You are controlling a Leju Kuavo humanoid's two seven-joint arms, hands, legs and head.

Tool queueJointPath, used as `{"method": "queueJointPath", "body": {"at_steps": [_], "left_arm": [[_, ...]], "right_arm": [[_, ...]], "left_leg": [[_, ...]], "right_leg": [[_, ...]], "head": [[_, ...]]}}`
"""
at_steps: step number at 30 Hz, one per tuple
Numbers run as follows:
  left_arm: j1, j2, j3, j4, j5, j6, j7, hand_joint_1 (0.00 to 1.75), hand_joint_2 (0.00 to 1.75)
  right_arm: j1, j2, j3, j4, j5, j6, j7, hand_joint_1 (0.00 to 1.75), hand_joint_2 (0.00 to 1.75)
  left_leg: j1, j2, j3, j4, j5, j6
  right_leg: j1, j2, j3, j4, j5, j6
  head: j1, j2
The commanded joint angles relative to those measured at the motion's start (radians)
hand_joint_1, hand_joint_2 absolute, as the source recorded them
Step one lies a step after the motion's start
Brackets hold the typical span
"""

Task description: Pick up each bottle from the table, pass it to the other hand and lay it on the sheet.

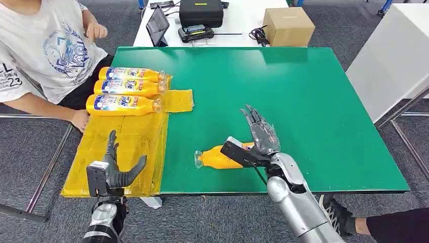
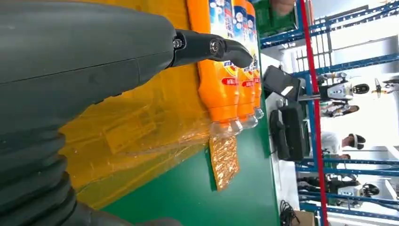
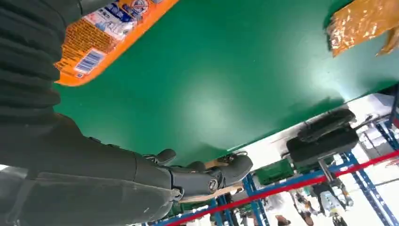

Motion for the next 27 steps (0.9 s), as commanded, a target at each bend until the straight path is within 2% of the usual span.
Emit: {"method": "queueJointPath", "body": {"at_steps": [1,2,3,6,10,15,19,24,27], "left_arm": [[-0.086,0.014,-0.009,0.157,-0.002,-0.013,-0.010,0.00,1.75],[-0.089,0.014,-0.008,0.164,0.000,-0.012,-0.012,0.00,1.75],[-0.100,0.018,-0.012,0.182,-0.006,-0.002,-0.020,0.00,1.75],[-0.110,0.021,-0.014,0.202,-0.007,0.000,-0.029,0.00,1.75],[-0.132,0.023,-0.030,0.240,-0.015,-0.004,-0.042,0.00,1.75],[-0.148,0.024,-0.045,0.265,-0.013,0.007,-0.052,0.00,1.75],[-0.147,0.026,-0.047,0.263,-0.011,0.006,-0.053,0.00,1.75],[-0.156,0.031,-0.061,0.273,-0.010,0.007,-0.048,0.00,1.75],[-0.157,0.030,-0.061,0.274,-0.009,0.008,-0.048,0.00,1.75]], "right_arm": [[-0.213,-0.052,0.079,0.324,-0.222,0.251,-0.055,0.00,1.75],[-0.220,-0.053,0.084,0.335,-0.229,0.250,-0.058,0.00,1.75],[-0.249,-0.059,0.098,0.374,-0.287,0.320,-0.080,0.00,1.75],[-0.271,-0.067,0.124,0.394,-0.307,0.326,-0.088,0.00,1.75],[-0.328,-0.126,0.187,0.392,-0.470,0.486,-0.116,0.00,1.75],[-0.355,-0.220,0.266,0.294,-0.615,0.525,-0.101,0.00,1.75],[-0.356,-0.236,0.272,0.278,-0.631,0.526,-0.092,0.00,1.75],[-0.439,-0.364,0.397,0.187,-0.752,0.612,-0.039,0.00,1.75],[-0.444,-0.368,0.399,0.184,-0.759,0.612,-0.036,0.00,1.75]], "left_leg": [[0.000,0.002,0.005,0.000,-0.001,-0.001],[0.000,0.001,0.004,0.000,-0.001,-0.001],[0.000,0.001,0.003,-0.001,0.000,-0.001],[0.000,0.001,0.003,0.000,0.000,0.000],[-0.001,0.000,0.002,0.000,0.000,0.001],[0.000,-0.001,0.002,0.001,0.000,0.000],[-0.001,-0.001,0.001,0.001,0.000,0.001],[-0.001,0.000,0.001,0.002,0.000,0.000],[-0.001,-0.001,0.000,0.002,0.000,0.000]], "right_leg": [[0.001,0.001,0.005,-0.001,-0.001,-0.002],[0.000,0.001,0.004,-0.001,-0.001,-0.001],[0.000,0.001,0.003,-0.001,0.000,-0.001],[0.000,0.001,0.003,0.000,0.000,-0.001],[-0.001,0.000,0.002,0.000,0.000,0.000],[0.000,-0.001,0.003,0.001,-0.001,0.000],[-0.001,-0.001,0.002,0.000,0.000,0.000],[-0.001,0.000,0.001,0.002,0.000,0.000],[-0.001,-0.001,0.001,0.002,0.000,0.000]], "head": [[0.000,0.000],[0.000,0.000],[0.000,0.000],[0.000,0.000],[0.000,0.000],[0.000,0.000],[0.000,0.000],[0.000,0.000],[-0.001,0.000]]}}
